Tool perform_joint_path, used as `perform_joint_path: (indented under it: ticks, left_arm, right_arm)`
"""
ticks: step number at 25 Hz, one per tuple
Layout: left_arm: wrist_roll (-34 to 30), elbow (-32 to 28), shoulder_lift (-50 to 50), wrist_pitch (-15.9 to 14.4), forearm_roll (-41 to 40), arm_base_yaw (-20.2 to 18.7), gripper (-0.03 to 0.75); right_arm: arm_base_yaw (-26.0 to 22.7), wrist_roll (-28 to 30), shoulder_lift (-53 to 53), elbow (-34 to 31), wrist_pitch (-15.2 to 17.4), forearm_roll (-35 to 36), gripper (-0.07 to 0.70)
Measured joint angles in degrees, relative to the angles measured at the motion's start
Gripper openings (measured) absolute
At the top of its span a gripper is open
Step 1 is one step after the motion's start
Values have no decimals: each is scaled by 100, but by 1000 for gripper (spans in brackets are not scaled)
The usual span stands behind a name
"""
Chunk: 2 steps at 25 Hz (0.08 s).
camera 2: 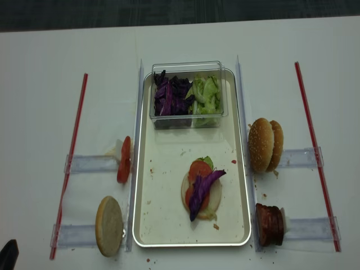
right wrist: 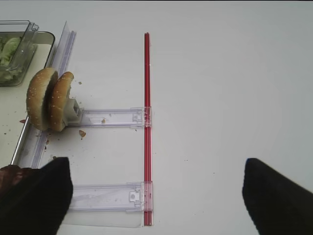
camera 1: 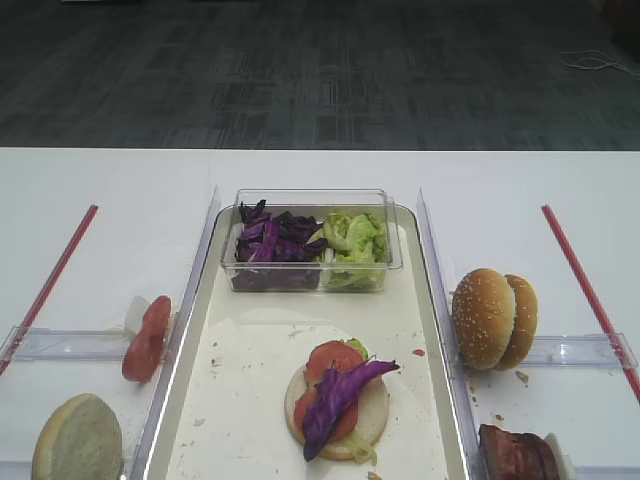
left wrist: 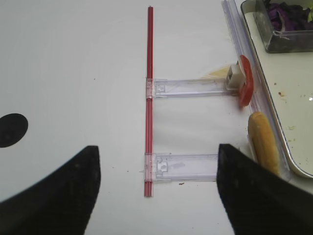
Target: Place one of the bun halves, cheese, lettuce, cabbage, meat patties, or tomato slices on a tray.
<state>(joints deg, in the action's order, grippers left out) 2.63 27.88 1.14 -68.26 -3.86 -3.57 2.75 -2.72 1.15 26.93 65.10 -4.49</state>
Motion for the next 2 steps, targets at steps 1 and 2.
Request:
perform_joint_path:
  ticks: [1, 2]
  left_arm:
    - [0, 0, 0, 0, 0, 0, 475]
    - [0, 0, 0, 0, 0, 0, 475]
  right_arm:
    - [0, 0, 0, 0, 0, 0, 692]
    - [0, 0, 0, 0, 0, 0, 692]
